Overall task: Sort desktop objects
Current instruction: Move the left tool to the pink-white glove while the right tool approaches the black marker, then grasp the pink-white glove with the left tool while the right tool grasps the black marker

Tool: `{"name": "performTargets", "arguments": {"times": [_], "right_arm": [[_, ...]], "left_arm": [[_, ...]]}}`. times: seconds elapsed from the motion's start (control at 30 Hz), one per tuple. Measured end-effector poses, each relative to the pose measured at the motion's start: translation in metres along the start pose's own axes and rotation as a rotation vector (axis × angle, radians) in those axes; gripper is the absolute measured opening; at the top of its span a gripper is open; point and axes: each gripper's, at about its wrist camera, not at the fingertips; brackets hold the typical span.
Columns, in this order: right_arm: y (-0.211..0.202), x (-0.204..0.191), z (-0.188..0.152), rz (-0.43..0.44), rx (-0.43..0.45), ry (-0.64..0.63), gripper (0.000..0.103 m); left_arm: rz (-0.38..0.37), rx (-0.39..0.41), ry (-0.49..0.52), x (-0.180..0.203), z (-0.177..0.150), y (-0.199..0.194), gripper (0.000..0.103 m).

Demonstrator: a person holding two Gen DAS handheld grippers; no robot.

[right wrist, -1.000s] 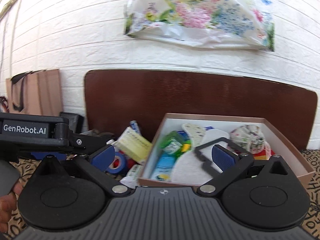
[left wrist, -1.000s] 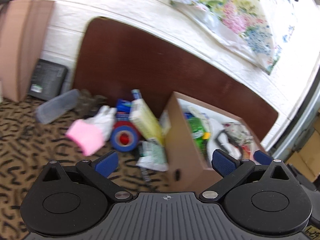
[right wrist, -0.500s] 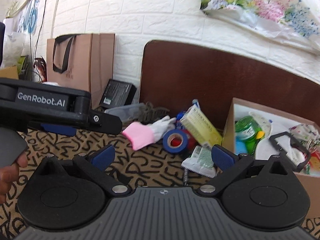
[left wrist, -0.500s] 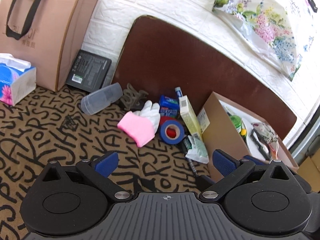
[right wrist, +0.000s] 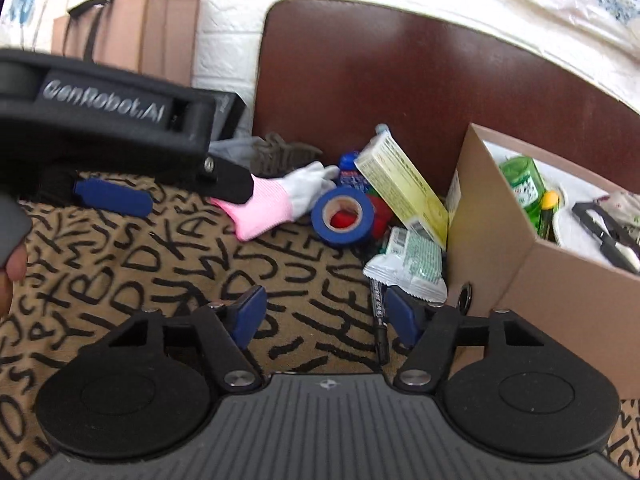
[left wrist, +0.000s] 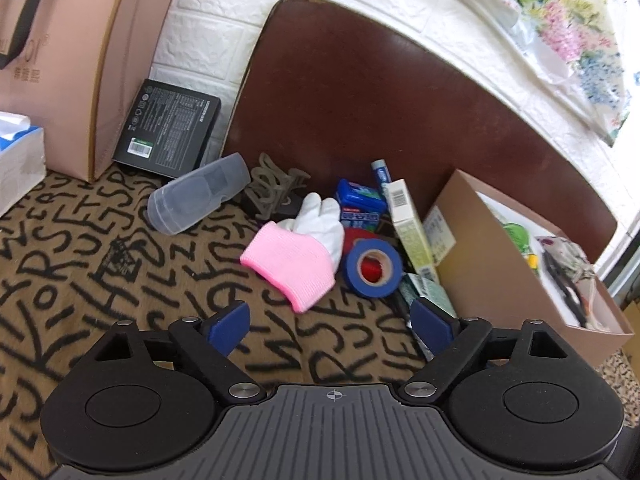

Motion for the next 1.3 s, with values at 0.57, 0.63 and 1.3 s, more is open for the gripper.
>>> {"name": "performTargets", "arguments": {"times": [0.57, 0.63, 1.3], "right_arm": [[0.031, 0.013, -0.008, -0.098, -0.039, 0.079, 0.058], [0.031, 0.012, -0.009, -0.106, -0.041, 0.079, 0.058], [-0.013, 0.032, -0.024, 0.093, -0.148, 0.222, 0.01]], "left_arm": [[0.015, -0.095, 0.04, -0.01, 0.013, 0.079, 0.067], [0.036, -0.122, 0.038, -0.012, 0.012, 0.085, 0.048], [0.003, -0.222, 0.04, 0.01, -0.036, 0.0, 0.003]]}}
Point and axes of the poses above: each gripper's, at about its wrist camera, not at the fingertips, and y roughly the way its jaws point, x to its right, z to its top, and after that the axes turned 15 degrees about y, right-handed
